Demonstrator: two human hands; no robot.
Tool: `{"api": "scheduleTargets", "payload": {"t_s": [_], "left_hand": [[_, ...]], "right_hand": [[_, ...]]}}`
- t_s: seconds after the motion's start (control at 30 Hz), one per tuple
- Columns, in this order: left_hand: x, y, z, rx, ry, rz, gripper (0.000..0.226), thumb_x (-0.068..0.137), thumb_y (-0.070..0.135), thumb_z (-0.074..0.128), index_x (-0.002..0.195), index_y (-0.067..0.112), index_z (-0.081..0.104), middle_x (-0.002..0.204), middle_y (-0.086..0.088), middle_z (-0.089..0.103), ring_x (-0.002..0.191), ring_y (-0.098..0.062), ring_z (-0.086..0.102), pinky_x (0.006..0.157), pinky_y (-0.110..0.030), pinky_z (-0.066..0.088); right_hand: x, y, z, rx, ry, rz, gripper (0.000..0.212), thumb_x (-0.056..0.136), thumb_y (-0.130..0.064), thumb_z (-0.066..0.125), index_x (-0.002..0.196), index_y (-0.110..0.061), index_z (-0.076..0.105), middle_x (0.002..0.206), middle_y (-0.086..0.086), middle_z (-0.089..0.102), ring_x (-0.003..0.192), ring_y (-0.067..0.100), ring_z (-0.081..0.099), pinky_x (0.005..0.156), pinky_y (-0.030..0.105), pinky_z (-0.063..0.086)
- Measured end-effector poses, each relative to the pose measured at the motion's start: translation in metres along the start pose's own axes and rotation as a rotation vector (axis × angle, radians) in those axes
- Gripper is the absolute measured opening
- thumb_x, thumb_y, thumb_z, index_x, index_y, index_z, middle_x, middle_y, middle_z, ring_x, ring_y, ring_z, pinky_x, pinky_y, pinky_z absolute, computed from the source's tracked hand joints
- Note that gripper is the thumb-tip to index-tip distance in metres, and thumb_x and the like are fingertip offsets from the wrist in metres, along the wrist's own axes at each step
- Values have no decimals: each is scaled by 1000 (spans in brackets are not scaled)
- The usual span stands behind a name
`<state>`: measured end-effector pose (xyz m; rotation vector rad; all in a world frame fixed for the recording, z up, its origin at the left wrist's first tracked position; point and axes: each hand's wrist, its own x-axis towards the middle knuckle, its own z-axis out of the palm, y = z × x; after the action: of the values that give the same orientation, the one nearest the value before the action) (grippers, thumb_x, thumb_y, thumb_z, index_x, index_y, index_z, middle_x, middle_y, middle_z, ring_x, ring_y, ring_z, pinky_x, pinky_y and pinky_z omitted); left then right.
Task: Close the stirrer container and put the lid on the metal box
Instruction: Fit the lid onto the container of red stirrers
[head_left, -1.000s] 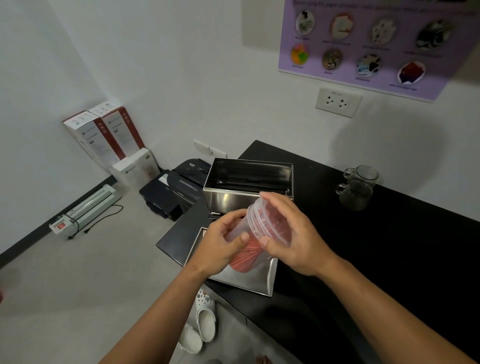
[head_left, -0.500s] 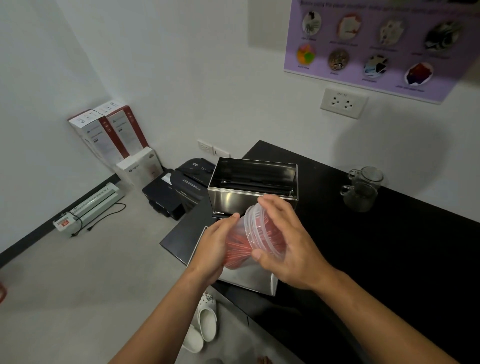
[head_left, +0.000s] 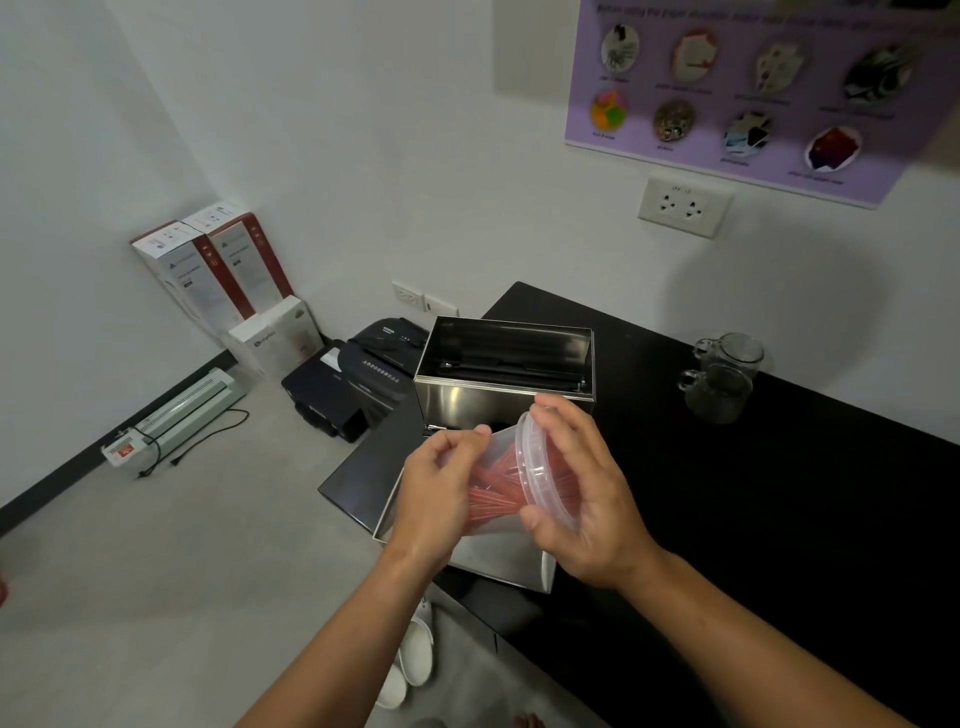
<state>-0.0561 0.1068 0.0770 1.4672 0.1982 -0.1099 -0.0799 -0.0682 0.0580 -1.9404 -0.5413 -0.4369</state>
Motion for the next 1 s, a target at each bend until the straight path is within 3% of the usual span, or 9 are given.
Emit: {"api": "scheduleTargets", "payload": {"t_s": [0.17, 0.33, 0.43, 0.5, 0.6, 0.67, 0.77, 0.87, 1.0], "left_hand": [[-10, -8, 6, 20, 110, 195, 35, 76, 49, 73, 92, 18, 75, 84, 4, 79, 76, -9, 74, 68, -20, 57], [-14, -13, 7, 12, 160, 257, 35, 81, 50, 71, 103, 22, 72, 98, -4, 76, 88, -23, 75, 75, -35, 62], [-12, -7, 4, -100, 63, 103, 39, 83, 47, 71, 108, 18, 74, 104, -15, 77, 93, -29, 75, 83, -47, 63], [-8, 2, 1, -223, 7, -80, 44, 87, 48, 68, 114, 14, 74, 118, -26, 74, 101, -35, 72, 100, -63, 55], [-4, 12, -6, -304, -95, -293, 69, 94, 60, 59, 130, 1, 65, 126, -32, 70, 106, -42, 69, 107, -71, 45], [-4, 16, -8, -294, -100, -299, 71, 96, 62, 57, 129, -1, 65, 122, -31, 73, 102, -41, 72, 100, -65, 54], [-2, 15, -1, -223, -9, -209, 49, 100, 48, 60, 111, 3, 76, 98, -19, 81, 83, -29, 78, 71, -42, 63], [-3, 8, 5, -202, 48, -143, 32, 100, 33, 65, 98, 4, 78, 89, -16, 79, 79, -27, 77, 74, -41, 61], [-7, -1, 6, -229, 65, -83, 28, 97, 33, 67, 94, 6, 75, 84, -15, 76, 77, -29, 73, 79, -46, 59]], "right_hand": [[-1, -9, 6, 115, 103, 128, 73, 91, -43, 62, 155, -15, 40, 156, 12, 43, 147, 28, 43, 114, 55, 42], [9, -21, 4, 214, 112, 266, 71, 89, -44, 65, 153, -23, 44, 153, 3, 48, 143, 21, 48, 113, 51, 44], [15, -23, -4, 114, 84, 221, 73, 86, -43, 69, 152, -19, 48, 153, 6, 48, 146, 20, 44, 117, 46, 40], [17, -20, -10, 44, 23, 164, 75, 85, -43, 69, 153, -22, 45, 157, 6, 44, 149, 19, 40, 118, 45, 40], [17, -17, -15, -33, -45, 57, 78, 86, -48, 69, 155, -24, 43, 161, 5, 39, 151, 23, 37, 116, 52, 41], [17, -17, -15, -46, -50, 0, 80, 91, -59, 63, 156, -19, 41, 162, 8, 37, 150, 28, 37, 115, 55, 41], [16, -17, -10, -30, -28, -9, 83, 94, -63, 57, 155, -9, 43, 162, 13, 36, 151, 30, 36, 114, 57, 40], [15, -17, -5, -3, 24, 4, 77, 93, -53, 61, 151, -4, 47, 159, 16, 40, 149, 31, 39, 114, 58, 40], [12, -16, 0, 44, 74, 16, 77, 94, -59, 57, 150, -7, 48, 155, 17, 46, 147, 32, 43, 115, 54, 40]]}}
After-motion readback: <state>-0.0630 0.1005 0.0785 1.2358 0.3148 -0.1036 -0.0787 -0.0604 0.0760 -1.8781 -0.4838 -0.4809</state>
